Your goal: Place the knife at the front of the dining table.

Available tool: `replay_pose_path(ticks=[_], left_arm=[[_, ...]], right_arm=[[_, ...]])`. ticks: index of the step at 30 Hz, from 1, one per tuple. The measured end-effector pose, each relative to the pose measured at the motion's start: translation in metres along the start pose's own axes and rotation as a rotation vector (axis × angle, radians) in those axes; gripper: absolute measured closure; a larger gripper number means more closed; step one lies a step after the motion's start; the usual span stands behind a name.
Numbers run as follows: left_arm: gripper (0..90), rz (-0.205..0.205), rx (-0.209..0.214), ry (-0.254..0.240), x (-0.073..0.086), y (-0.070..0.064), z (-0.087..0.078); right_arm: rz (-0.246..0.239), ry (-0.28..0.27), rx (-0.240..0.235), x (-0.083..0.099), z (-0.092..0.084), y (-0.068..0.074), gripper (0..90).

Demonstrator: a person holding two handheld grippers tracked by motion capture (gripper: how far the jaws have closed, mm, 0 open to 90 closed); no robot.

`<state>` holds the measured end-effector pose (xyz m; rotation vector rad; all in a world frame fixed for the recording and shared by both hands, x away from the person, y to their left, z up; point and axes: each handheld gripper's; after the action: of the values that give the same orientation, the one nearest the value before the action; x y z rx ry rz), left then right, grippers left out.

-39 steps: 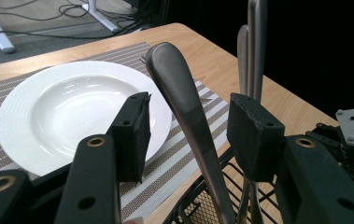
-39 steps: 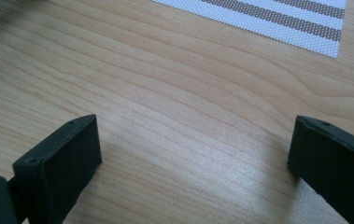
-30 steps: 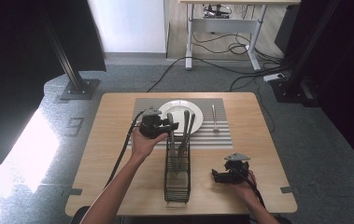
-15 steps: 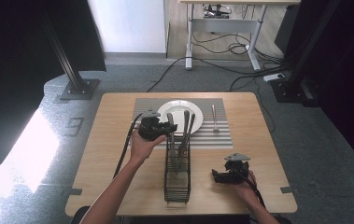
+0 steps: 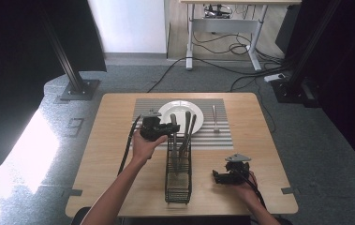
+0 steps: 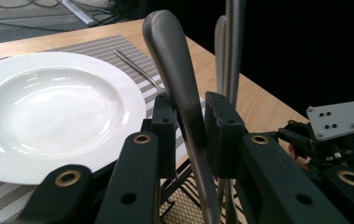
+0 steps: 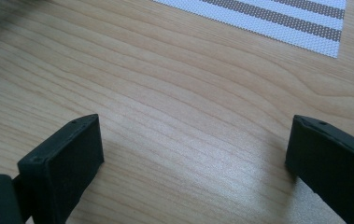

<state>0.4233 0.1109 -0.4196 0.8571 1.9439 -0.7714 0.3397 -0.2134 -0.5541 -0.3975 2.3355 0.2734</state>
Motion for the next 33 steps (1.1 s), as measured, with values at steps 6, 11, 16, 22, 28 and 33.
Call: replay_pose_path(ticks=[6,11,16,22,28,33], left_arm=[[76.3,-0.041,0.033,-0.021,0.003,0.006,0.000],[76.9,-0.084,0.058,-0.033,0.005,0.015,0.000],[82.4,-0.120,0.068,-0.082,0.006,0.021,-0.005],[82.5,-0.083,0.066,-0.077,0.000,0.020,-0.010],[83.6,-0.053,0.067,-0.094,-0.006,0.014,-0.013],[83.6,-0.023,0.052,-0.112,-0.013,0.010,-0.020]], right_arm=[[-0.001,-0.001,-0.001,0.000,0.000,0.000,4.3],[0.001,-0.001,-0.001,0.000,0.000,0.000,4.3],[0.001,-0.001,-0.002,0.000,0.000,0.000,4.3],[-0.001,-0.003,-0.001,0.000,0.000,0.000,4.2],[-0.001,-0.004,-0.001,0.000,0.000,0.000,4.3],[0.000,-0.003,-0.002,0.000,0.000,0.000,4.3]])
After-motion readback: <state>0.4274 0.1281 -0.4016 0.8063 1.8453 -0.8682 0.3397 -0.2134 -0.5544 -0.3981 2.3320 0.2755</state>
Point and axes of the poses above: each handheld gripper's, and its own axes: z roughly forward along the jaws, x roughly out of its underside, y roughly to its left, and after that the axes turned 6 degrees about z, right-handed
